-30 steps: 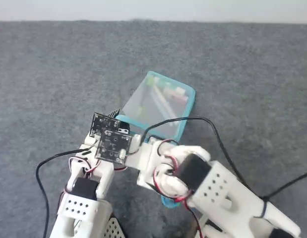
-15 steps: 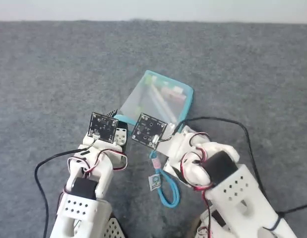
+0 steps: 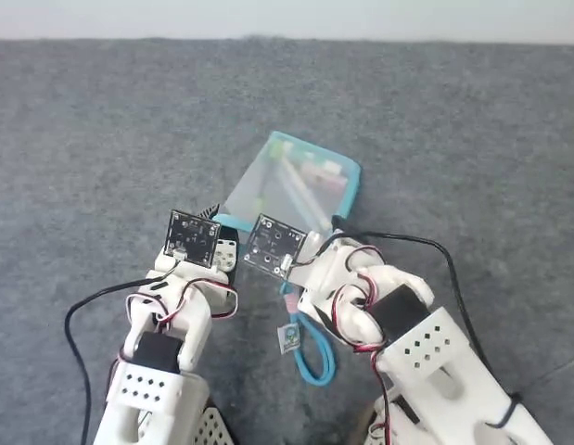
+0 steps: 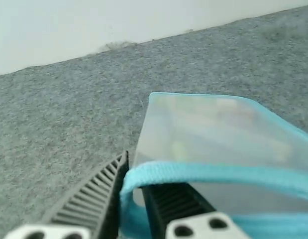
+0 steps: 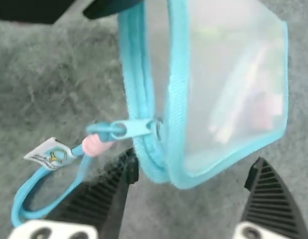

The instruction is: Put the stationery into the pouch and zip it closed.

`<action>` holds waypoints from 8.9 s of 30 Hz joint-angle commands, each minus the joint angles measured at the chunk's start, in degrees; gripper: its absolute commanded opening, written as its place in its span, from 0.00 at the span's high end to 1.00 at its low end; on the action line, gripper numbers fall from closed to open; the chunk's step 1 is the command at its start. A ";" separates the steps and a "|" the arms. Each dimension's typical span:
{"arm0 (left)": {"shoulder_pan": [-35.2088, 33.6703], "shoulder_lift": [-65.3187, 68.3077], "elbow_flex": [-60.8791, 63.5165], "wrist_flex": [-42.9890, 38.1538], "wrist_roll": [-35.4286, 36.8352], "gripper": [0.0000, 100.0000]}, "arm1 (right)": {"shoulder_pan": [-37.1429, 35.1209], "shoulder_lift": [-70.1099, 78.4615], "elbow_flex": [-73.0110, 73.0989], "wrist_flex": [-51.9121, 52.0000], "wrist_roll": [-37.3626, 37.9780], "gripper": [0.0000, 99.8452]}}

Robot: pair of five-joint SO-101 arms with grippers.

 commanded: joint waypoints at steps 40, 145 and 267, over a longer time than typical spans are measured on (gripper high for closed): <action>-3.69 0.18 -8.48 7.91 0.44 0.85 | 18.77 23.43 -13.89 -11.21 -22.86 0.99; 1.05 0.18 -1.27 -0.88 -8.53 0.99 | 35.12 17.98 -7.03 -5.49 -4.31 1.00; -5.98 0.18 3.74 0.62 -6.07 0.71 | 43.03 -41.54 22.07 7.52 -14.51 0.99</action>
